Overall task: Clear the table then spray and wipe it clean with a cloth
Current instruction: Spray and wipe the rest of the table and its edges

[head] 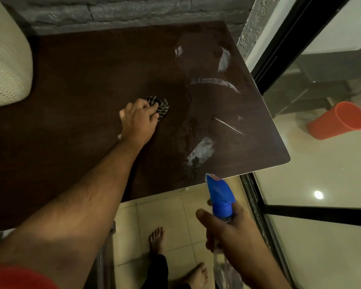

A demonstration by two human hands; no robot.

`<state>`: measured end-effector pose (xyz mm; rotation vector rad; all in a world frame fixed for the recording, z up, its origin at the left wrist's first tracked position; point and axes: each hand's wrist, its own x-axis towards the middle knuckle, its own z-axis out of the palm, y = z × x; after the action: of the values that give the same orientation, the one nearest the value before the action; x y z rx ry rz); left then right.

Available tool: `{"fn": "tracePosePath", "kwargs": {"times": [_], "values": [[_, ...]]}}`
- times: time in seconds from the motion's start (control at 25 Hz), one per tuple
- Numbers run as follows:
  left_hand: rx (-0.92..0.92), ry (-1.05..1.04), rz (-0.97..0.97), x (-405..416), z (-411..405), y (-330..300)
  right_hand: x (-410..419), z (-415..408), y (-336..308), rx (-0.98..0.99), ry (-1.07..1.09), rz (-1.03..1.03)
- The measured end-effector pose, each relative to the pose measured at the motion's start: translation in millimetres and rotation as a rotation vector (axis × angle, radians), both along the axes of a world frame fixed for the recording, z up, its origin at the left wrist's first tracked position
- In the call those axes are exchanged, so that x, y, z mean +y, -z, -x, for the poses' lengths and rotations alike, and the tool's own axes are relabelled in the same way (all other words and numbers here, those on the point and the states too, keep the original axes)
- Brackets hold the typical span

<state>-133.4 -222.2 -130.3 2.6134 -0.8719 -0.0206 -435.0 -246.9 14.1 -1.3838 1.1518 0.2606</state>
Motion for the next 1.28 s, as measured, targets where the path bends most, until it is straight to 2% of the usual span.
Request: {"fn": "tracePosePath", "kwargs": {"times": [0.08, 0.24, 0.28, 0.32, 0.4, 0.48, 0.52, 0.6, 0.68, 0.72, 0.84, 0.96, 1.04, 1.12, 1.2, 1.28], "values": [[0.013, 0.052, 0.007, 9, 29, -3, -6, -3, -5, -0.070, 0.018, 0.028], [-0.038, 0.454, -0.024, 83, 76, 0, -24, 1, -15, -0.182, 0.016, 0.078], [-0.044, 0.463, -0.031, 104, 64, -1, -26, 7, -17, -0.166, -0.006, 0.072], [-0.053, 0.375, -0.035, 115, 45, -3, -27, 13, -18, -0.149, -0.010, 0.055], [-0.055, 0.056, -0.048, 103, 0, -3, -26, 23, -16, -0.128, 0.016, 0.016], [-0.005, -0.193, -0.077, 45, -24, -1, -24, 24, -12, -0.124, 0.026, 0.018], [0.031, -0.196, -0.100, 9, -15, -4, -22, 24, -9, -0.125, 0.023, 0.023], [0.071, -0.001, -0.110, -38, 21, -10, -20, 22, -5, -0.139, 0.019, 0.025], [0.048, 0.282, -0.139, -12, 71, -7, -19, 24, -7, -0.151, 0.019, 0.011], [0.044, 0.351, -0.114, 26, 90, -6, -19, 25, -9, -0.154, 0.010, 0.000], [0.000, 0.314, -0.049, 106, 82, -8, -21, 27, -14, -0.149, 0.007, -0.023], [-0.022, 0.006, -0.096, 42, 22, -6, -23, 26, -10, -0.159, 0.032, -0.031], [0.031, -0.070, -0.099, -19, 21, -16, -22, 23, -5, -0.182, 0.033, -0.006], [0.094, 0.065, -0.089, -38, 65, -14, -16, 21, -4, -0.189, 0.009, 0.012], [0.107, 0.292, -0.107, -1, 120, -12, -14, 22, -10, -0.180, -0.008, 0.023], [0.108, 0.378, -0.066, 53, 132, -13, -15, 28, -13, -0.176, -0.017, 0.028]]}}
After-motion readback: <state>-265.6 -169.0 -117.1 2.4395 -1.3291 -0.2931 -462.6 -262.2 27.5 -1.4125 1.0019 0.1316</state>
